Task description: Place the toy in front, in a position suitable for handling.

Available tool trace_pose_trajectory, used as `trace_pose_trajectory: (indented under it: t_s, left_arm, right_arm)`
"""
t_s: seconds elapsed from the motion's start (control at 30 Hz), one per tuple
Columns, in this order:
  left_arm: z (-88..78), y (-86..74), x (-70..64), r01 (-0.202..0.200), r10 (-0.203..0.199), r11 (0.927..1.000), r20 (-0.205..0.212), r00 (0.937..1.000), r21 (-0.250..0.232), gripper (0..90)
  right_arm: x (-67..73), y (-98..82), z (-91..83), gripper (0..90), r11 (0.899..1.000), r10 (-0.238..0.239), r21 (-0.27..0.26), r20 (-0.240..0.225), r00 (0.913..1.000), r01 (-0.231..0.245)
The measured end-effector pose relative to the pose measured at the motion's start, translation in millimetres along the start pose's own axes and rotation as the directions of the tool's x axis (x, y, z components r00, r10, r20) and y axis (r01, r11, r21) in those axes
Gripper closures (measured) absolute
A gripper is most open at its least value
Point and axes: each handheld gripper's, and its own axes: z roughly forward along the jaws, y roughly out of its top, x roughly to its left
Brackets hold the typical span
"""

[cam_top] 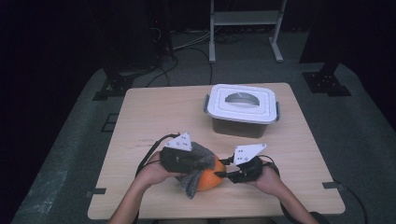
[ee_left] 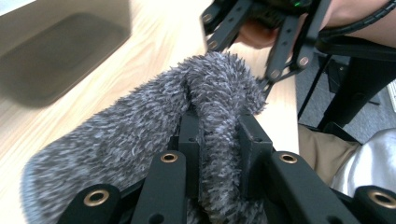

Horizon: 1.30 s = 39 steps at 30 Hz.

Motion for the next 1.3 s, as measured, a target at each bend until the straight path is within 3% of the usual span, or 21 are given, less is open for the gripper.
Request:
trace_pose_trajectory:
  t_s: [0.17, 0.2, 0.33, 0.4, 0.47, 0.57, 0.63, 0.67, 0.73, 0.9, 1.03, 1.1, 1.3]
  left_arm:
    - [-6.5, -17.0, 8.5, 0.045, -0.045, 0.9989, -0.023, 0.9987, 0.014, 74.0]
    - [-6.0, -24.4, 12.0, 0.069, -0.069, 0.9973, -0.018, 0.9975, 0.023, 73.4]
    - [-5.4, -35.7, 17.4, 0.099, -0.099, 0.9948, -0.008, 0.995, 0.023, 72.8]
    - [-5.3, -35.6, 16.7, 0.1, -0.1, 0.9947, -0.015, 0.9949, 0.021, 73.1]
    - [-3.7, -35.3, 15.5, 0.105, -0.105, 0.9943, -0.01, 0.9945, 0.018, 73.4]
    - [1.9, -34.2, 12.4, 0.107, -0.107, 0.9942, 0.033, 0.9937, 0.01, 73.5]
    - [9.9, -32.2, 8.0, 0.098, -0.099, 0.9951, 0.073, 0.9924, 0.014, 73.5]
    - [14.4, -30.7, 5.0, 0.09, -0.092, 0.9957, 0.098, 0.9909, 0.02, 73.5]
    - [17.1, -27.4, 1.9, 0.074, -0.077, 0.9968, 0.108, 0.9912, 0.031, 73.4]
    - [9.3, -19.6, 7.1, 0.089, -0.086, 0.9959, 0.124, 0.9885, -0.019, 73.3]
    - [7.2, -15.7, 14.0, 0.095, -0.094, 0.9953, 0.078, 0.9925, -0.018, 73.3]
    - [11.1, -17.8, 14.4, 0.087, -0.087, 0.9961, 0.052, 0.9948, 0.015, 73.2]
    - [2.8, -15.1, 18.0, 0.104, -0.102, 0.9938, 0.037, 0.994, -0.039, 72.9]
  right_arm:
    - [-2.3, -2.2, -1.9, 59.6, 1.0, -0.005, 0.013, 0.004, 1.0, 0.005]
    - [-3.4, -3.5, -2.6, 59.5, 1.0, -0.009, 0.018, 0.007, 0.9999, 0.009]
    - [-9.4, -9.5, -4.7, 58.4, 1.0, 0.026, 0.016, -0.003, 0.9996, -0.026]
    - [-9.1, -8.4, -4.5, 54.7, 1.0, 0.027, 0.013, 0.002, 0.9996, -0.027]
    - [-10.3, -7.4, -4.8, 43.6, 0.999, 0.046, 0.007, -0.003, 0.9989, -0.046]
    - [-14.6, -8.4, -7.4, 31.8, 0.993, 0.108, -0.032, -0.055, 0.9926, -0.11]
    - [-14.9, -7.7, -7.1, 29.0, 0.991, 0.12, -0.05, -0.076, 0.9899, -0.124]
    - [-14.5, -7.5, -6.0, 28.8, 0.992, 0.118, -0.045, -0.076, 0.9902, -0.121]
    - [-13.1, -8.9, -0.7, 27.2, 0.993, 0.117, -0.017, -0.087, 0.9893, -0.119]
    - [-12.4, -16.4, 2.2, 33.6, 0.994, 0.109, -0.015, -0.082, 0.9906, -0.111]
    - [-10.6, -19.2, 2.1, 42.2, 0.997, 0.079, -0.003, -0.076, 0.9939, -0.08]
    - [-7.9, -17.7, 0.1, 49.8, 0.999, 0.041, 0.014, -0.05, 0.9979, -0.04]
    - [-5.7, -8.1, -4.5, 60.9, 0.999, -0.049, 0.009, 0.053, 0.9974, 0.048]
